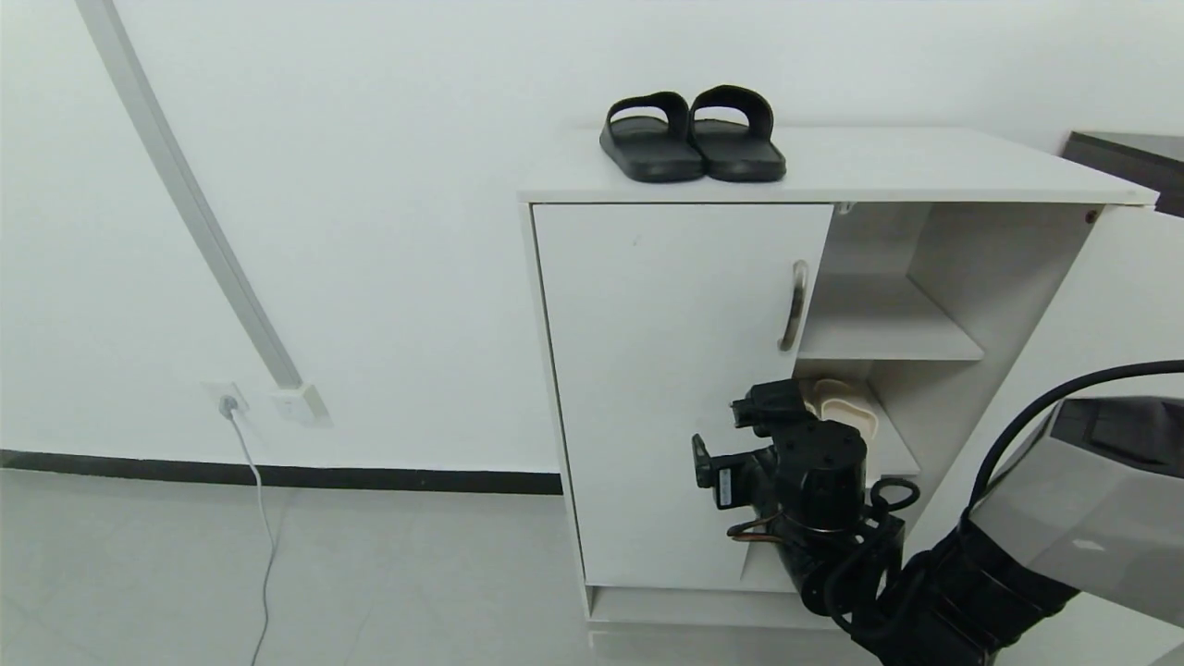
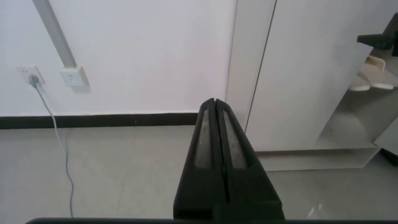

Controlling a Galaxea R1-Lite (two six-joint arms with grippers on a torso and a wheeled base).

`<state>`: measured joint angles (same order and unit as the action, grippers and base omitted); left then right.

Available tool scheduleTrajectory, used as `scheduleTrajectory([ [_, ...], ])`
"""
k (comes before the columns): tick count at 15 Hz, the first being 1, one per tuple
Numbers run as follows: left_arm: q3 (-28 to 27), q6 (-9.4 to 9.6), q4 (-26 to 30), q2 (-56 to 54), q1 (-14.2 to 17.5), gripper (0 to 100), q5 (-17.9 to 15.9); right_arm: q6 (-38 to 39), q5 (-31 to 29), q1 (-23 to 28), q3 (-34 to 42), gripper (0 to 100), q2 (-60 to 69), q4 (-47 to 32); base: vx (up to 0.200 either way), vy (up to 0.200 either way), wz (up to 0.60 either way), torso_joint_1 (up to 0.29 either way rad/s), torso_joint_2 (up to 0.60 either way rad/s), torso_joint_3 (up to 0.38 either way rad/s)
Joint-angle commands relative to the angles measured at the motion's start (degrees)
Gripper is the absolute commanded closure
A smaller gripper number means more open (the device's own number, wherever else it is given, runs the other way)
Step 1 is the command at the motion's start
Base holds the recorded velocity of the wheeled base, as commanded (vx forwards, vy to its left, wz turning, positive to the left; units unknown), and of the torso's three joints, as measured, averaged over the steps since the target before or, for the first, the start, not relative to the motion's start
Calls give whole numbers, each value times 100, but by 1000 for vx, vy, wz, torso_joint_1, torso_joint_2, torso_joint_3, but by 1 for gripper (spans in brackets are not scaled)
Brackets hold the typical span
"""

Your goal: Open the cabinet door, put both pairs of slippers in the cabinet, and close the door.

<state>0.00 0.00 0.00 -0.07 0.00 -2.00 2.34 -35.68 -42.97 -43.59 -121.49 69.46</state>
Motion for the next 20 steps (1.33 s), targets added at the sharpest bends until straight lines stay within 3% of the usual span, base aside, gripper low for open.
scheduleTrajectory([
  [1, 0, 0, 0, 7, 0, 100, -2, -6, 0, -1, 9, 0, -24, -3, 0, 0, 0, 100, -476, -359],
  [20, 0, 0, 0, 7, 0, 100, -2, 3, -9, -1, 44, 0, -6, 6, 0, 0, 0, 178, -498, -321],
])
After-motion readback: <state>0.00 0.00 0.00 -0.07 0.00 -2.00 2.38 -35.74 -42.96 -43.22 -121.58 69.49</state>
